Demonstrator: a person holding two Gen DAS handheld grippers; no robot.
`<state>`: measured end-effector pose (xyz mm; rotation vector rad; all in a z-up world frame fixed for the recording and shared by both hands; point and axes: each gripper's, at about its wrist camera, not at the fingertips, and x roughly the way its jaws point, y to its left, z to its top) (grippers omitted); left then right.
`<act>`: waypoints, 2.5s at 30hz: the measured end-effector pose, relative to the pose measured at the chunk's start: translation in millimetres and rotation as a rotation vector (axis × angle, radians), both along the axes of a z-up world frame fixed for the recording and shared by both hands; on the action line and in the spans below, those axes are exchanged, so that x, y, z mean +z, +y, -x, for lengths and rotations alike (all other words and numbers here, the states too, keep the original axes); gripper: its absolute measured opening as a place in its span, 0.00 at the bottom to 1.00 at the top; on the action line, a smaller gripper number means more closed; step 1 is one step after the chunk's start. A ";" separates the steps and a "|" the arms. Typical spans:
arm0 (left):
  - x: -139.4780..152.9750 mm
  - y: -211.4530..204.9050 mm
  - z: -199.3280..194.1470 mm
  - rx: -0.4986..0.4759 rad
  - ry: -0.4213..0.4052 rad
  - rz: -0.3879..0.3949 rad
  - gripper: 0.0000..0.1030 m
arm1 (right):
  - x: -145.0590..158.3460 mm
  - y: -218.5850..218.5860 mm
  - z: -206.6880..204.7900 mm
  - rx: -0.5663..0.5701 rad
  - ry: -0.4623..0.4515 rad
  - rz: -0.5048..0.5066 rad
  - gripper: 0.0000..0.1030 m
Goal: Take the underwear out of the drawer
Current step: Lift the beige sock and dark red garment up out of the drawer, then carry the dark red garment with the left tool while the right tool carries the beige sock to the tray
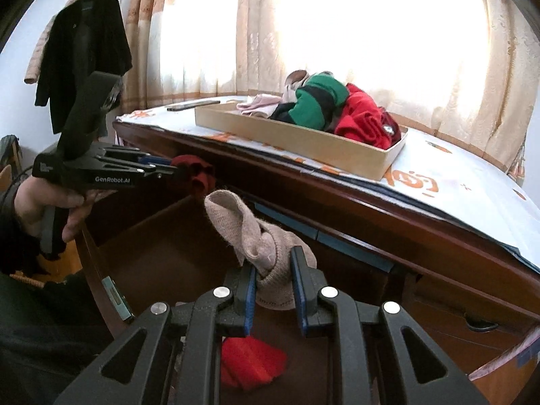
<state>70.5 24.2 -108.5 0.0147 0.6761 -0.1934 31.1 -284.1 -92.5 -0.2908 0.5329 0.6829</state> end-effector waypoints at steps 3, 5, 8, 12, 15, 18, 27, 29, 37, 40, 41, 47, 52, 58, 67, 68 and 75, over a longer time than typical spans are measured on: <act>2.2 0.4 2.0 0.010 -0.017 -0.001 0.23 | 7.2 -3.2 1.1 -0.005 -0.020 -0.031 0.20; 5.2 0.9 3.6 0.013 -0.030 0.005 0.23 | 12.0 -3.8 1.2 -0.007 -0.026 -0.046 0.20; 11.4 1.0 6.3 0.013 -0.050 0.005 0.23 | 19.1 -3.2 2.0 -0.006 -0.039 -0.065 0.20; 24.5 -1.2 11.4 0.016 -0.095 -0.008 0.23 | 26.2 -0.1 1.0 -0.004 -0.053 -0.080 0.20; 33.9 -2.2 14.6 0.017 -0.129 -0.012 0.23 | 31.7 1.6 2.7 -0.004 -0.069 -0.096 0.20; 39.6 -2.6 16.6 0.019 -0.148 -0.013 0.23 | 37.5 1.4 4.3 -0.006 -0.091 -0.113 0.20; 54.0 -2.7 25.5 0.033 -0.214 -0.008 0.23 | 50.6 -6.5 7.4 -0.020 -0.126 -0.175 0.20; 57.2 -3.1 27.4 0.035 -0.227 -0.010 0.23 | 53.9 -8.4 7.2 -0.024 -0.129 -0.188 0.20; 69.4 -1.9 33.4 0.046 -0.280 -0.015 0.23 | 67.6 -8.8 10.9 -0.021 -0.154 -0.221 0.20; 72.7 -2.8 34.1 0.049 -0.295 -0.023 0.23 | 73.1 -7.0 12.3 -0.014 -0.161 -0.228 0.20; 73.5 -2.9 33.6 0.050 -0.297 -0.025 0.23 | 74.6 -6.5 12.6 -0.011 -0.163 -0.231 0.20; 77.6 -3.0 31.5 0.051 -0.310 -0.037 0.23 | 82.3 -0.9 11.7 0.003 -0.175 -0.234 0.20; 81.6 -4.0 30.1 0.053 -0.325 -0.047 0.23 | 87.6 5.6 9.9 0.017 -0.183 -0.231 0.20; 84.5 -5.1 26.8 0.051 -0.332 -0.060 0.23 | 93.7 12.9 8.1 0.037 -0.191 -0.232 0.20; 91.9 -2.2 21.5 0.048 -0.333 -0.075 0.23 | 102.1 24.8 -1.8 0.060 -0.177 -0.237 0.20; 93.8 -0.4 20.4 0.049 -0.332 -0.072 0.23 | 103.4 26.8 -4.1 0.064 -0.173 -0.235 0.20; 109.6 13.3 8.8 0.076 -0.349 -0.108 0.23 | 116.7 42.7 -20.0 0.089 -0.155 -0.230 0.20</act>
